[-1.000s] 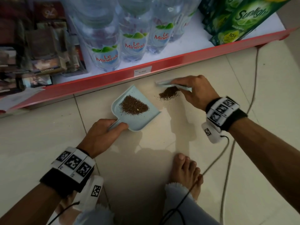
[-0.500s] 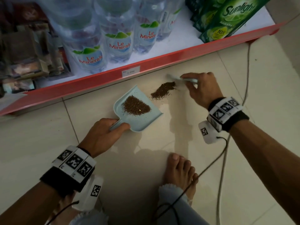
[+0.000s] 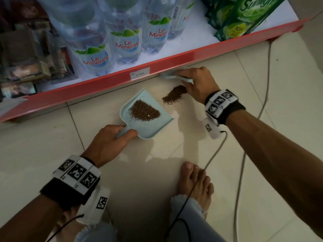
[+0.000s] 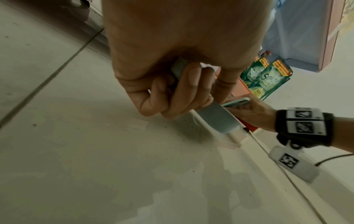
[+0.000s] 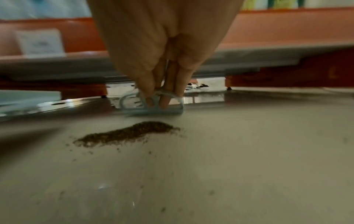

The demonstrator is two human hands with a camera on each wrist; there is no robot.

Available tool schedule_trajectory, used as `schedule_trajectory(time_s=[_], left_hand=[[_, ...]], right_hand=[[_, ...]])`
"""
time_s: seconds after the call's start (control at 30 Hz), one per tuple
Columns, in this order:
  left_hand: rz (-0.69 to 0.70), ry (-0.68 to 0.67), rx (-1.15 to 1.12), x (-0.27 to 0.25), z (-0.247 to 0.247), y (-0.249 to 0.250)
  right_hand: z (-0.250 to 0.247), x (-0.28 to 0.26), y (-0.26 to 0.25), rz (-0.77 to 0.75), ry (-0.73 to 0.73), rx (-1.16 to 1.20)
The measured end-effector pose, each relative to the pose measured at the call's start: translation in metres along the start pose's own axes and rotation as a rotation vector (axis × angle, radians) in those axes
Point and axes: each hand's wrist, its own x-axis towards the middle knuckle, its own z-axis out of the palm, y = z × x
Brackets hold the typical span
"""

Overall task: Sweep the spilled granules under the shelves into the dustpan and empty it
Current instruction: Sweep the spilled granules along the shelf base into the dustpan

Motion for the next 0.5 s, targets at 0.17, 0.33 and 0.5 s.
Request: schedule_trajectory(time_s=[0.17,0.33,0.5], left_hand=[[0.008,0.043,-0.015,0.000,-0.005,-0.008],[0.000,0.004,-0.012,0.000,-0.002,-0.006],[0.010,0.026,-0.001,0.000,-0.005,-0.005]], right_hand=[[-0.020,-0.014,0.015,-0.087,0.214,-0.011],[0.002,0.000,0.003,0.090,0.183,-0.071],[-0.005,-0.006,-0.014,-0.078,0.040,0.069]])
